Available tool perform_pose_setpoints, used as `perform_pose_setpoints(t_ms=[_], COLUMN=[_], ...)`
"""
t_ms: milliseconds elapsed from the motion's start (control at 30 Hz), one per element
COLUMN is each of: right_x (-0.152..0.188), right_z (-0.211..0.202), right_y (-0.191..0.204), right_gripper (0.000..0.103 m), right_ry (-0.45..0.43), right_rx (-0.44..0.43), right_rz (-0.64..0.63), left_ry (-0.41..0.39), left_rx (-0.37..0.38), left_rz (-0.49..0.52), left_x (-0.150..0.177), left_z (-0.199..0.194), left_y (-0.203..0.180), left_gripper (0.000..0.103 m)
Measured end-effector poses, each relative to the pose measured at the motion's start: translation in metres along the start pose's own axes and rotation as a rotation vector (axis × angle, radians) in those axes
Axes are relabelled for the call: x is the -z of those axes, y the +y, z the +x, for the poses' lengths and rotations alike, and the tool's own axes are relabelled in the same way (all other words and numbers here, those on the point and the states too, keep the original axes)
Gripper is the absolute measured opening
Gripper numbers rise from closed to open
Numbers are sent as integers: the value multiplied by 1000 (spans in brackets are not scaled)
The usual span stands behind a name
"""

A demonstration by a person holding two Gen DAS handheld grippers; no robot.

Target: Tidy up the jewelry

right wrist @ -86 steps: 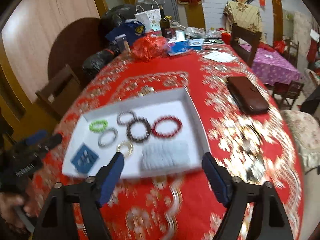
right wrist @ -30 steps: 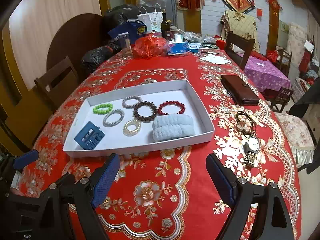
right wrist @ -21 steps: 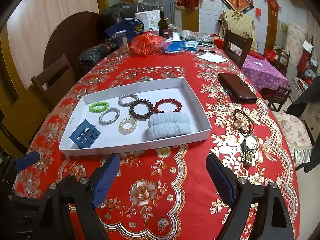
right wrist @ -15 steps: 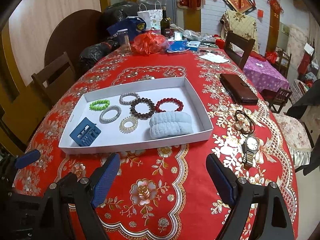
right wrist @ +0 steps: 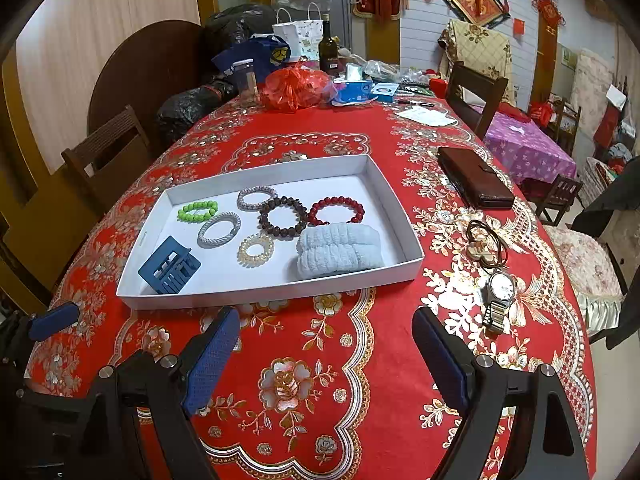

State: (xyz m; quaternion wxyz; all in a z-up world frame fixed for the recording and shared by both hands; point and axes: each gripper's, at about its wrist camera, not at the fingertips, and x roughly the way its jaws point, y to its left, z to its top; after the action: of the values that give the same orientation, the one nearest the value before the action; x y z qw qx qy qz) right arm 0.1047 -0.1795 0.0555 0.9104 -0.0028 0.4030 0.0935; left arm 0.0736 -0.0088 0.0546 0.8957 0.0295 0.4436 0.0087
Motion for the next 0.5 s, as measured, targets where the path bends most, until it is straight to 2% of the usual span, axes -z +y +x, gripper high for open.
perform_pose_setpoints(t_ms=[500], right_x=[1], right_z=[2], right_y=[2], right_gripper=[86], right_ry=[4], right_rx=[5], right_rz=[-7], left_ry=[5], left_rx=[-3], left_rz=[-3], left_x=[2], left_z=[1], left_y=[0], left_gripper=[100])
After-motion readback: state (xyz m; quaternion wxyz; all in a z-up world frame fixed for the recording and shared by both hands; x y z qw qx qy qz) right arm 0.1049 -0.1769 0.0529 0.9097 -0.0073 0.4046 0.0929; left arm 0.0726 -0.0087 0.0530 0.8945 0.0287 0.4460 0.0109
